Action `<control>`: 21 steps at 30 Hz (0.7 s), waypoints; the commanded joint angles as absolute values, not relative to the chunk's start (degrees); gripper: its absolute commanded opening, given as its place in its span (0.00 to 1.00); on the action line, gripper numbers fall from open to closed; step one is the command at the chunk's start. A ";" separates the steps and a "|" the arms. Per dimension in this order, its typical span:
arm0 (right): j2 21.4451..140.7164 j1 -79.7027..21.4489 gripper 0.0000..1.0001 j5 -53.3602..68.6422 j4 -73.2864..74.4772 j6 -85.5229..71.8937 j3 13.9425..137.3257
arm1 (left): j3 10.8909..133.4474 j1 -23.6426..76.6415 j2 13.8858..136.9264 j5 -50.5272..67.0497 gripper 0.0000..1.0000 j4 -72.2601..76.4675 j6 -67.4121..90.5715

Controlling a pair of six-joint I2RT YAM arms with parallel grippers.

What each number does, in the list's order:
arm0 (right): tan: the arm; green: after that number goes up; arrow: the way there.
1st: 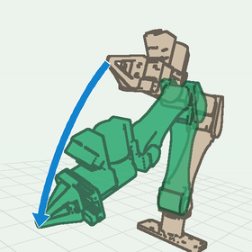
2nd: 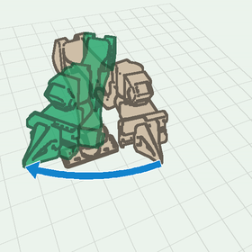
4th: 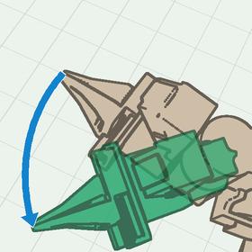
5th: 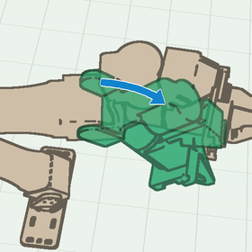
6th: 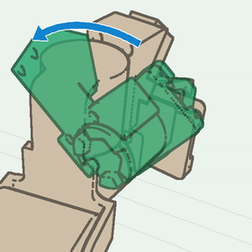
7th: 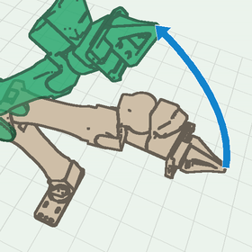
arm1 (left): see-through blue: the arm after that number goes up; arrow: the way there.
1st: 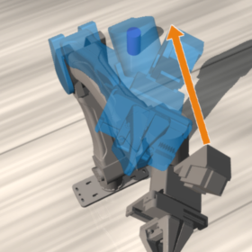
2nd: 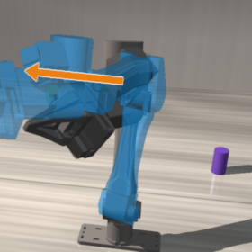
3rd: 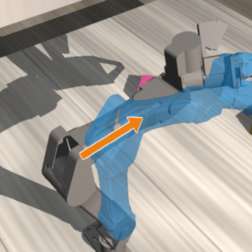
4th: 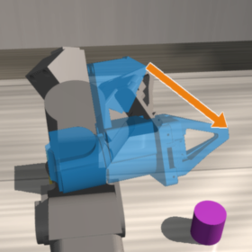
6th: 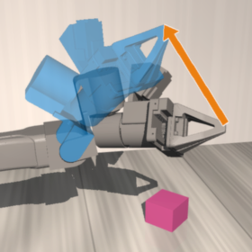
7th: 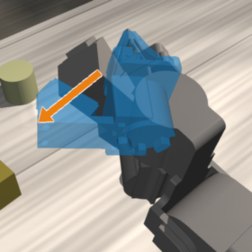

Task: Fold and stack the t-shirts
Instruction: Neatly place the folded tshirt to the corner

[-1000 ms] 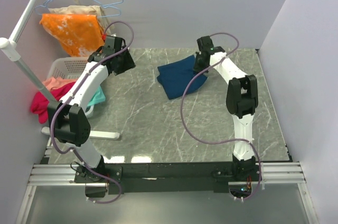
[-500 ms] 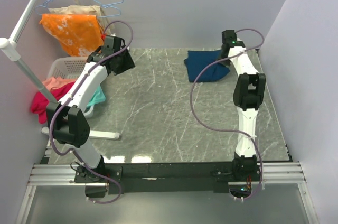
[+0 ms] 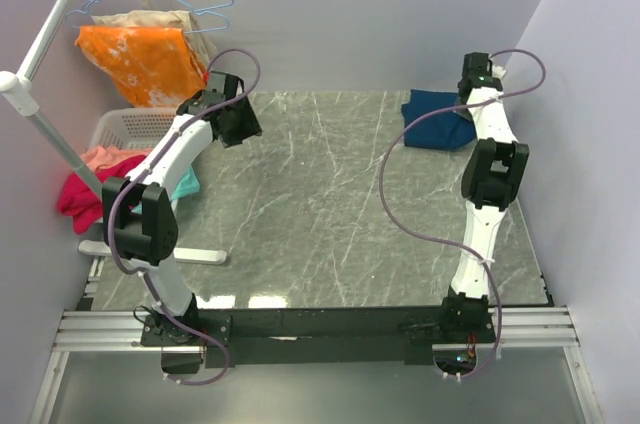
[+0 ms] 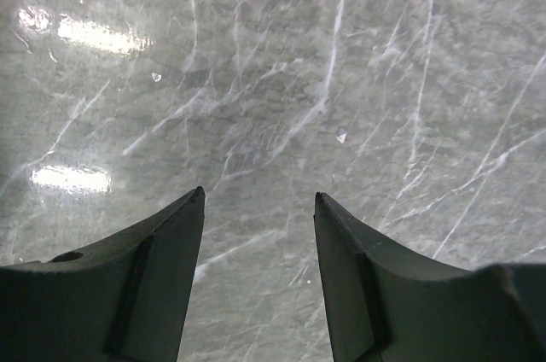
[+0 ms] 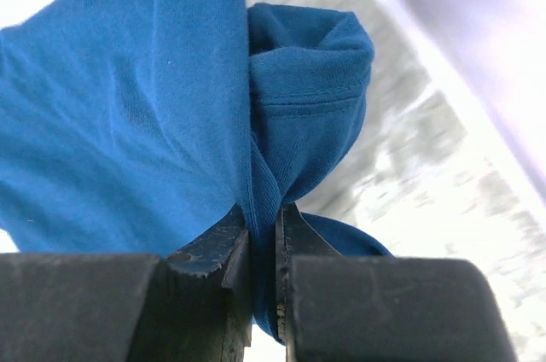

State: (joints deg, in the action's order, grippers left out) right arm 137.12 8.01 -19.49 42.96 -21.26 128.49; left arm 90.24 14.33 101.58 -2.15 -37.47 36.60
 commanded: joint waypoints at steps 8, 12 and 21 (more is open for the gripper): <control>141.06 10.90 0.00 -30.58 31.47 -15.12 135.70 | 96.15 14.15 105.99 0.34 0.59 -37.00 37.18; 142.82 10.99 0.00 -29.97 29.45 -13.45 138.87 | 97.03 14.24 106.96 0.88 0.59 -37.09 37.44; 144.14 11.25 0.53 -33.13 27.43 -12.13 139.93 | 98.35 14.24 107.14 2.02 0.60 -37.35 37.62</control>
State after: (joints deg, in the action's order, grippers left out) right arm 144.49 11.29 -29.17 32.51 -13.50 136.97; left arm 95.26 14.33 107.72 0.38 -37.98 37.28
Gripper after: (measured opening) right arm 0.362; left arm 0.593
